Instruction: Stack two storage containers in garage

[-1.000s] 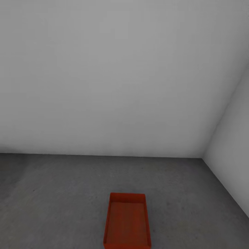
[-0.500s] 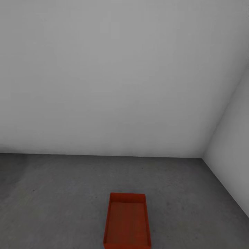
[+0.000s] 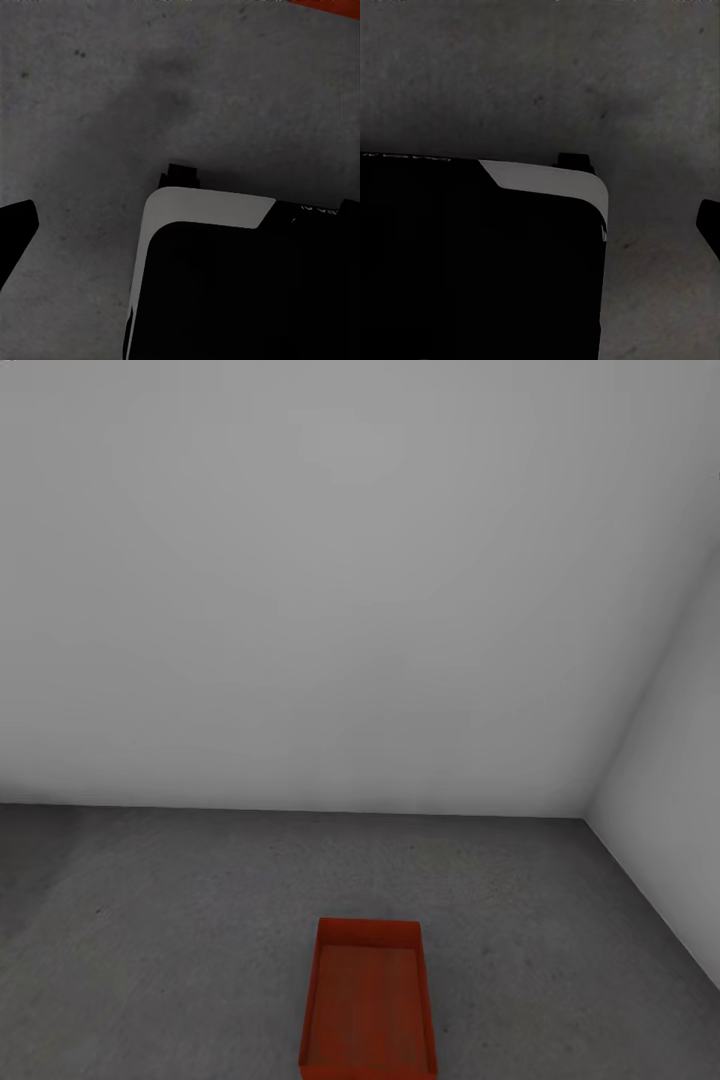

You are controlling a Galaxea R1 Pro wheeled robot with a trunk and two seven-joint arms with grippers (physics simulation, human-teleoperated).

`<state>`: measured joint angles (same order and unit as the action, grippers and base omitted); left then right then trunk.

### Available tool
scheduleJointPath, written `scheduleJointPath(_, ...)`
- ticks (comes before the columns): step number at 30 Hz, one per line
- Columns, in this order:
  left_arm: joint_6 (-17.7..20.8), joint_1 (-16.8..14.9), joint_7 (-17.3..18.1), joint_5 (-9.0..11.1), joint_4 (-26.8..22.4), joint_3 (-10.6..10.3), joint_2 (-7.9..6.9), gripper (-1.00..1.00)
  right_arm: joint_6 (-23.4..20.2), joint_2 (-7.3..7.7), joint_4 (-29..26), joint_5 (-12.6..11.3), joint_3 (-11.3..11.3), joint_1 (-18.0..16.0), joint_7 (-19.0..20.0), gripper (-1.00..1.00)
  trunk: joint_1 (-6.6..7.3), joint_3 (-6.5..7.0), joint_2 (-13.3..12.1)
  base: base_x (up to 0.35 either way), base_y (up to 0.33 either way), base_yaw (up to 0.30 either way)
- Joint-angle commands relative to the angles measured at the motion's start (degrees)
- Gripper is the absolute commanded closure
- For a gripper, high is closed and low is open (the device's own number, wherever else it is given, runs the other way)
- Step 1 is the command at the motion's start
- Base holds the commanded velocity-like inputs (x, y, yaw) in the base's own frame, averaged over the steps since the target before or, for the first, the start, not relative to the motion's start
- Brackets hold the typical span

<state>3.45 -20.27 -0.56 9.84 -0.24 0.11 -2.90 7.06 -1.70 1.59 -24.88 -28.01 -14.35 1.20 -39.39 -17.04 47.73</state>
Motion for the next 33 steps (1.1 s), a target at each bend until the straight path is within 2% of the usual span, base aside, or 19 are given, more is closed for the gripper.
scheduleJointPath(1,0.24,-0.03,-0.06,0.45,-0.03,-0.02,0.0,-1.0,0.31,-0.07,0.17,-0.64,-0.47,-0.07,0.12,-1.0,-0.01,0.01,0.05,0.0,0.0,0.0)
scheduleJointPath(15,0.24,-0.03,-0.06,0.52,-0.03,-0.02,0.0,-1.0,0.22,-0.11,0.17,-0.7,-0.47,-0.07,0.12,-1.0,-0.01,1.19,0.05,0.0,0.0,0.0)
scheduleJointPath(33,0.24,-0.03,-0.06,0.47,-0.03,-0.02,0.0,-1.0,0.16,0.03,0.17,-0.66,-0.47,-0.07,0.26,-1.0,-0.01,1.31,0.05,0.0,0.0,0.0)
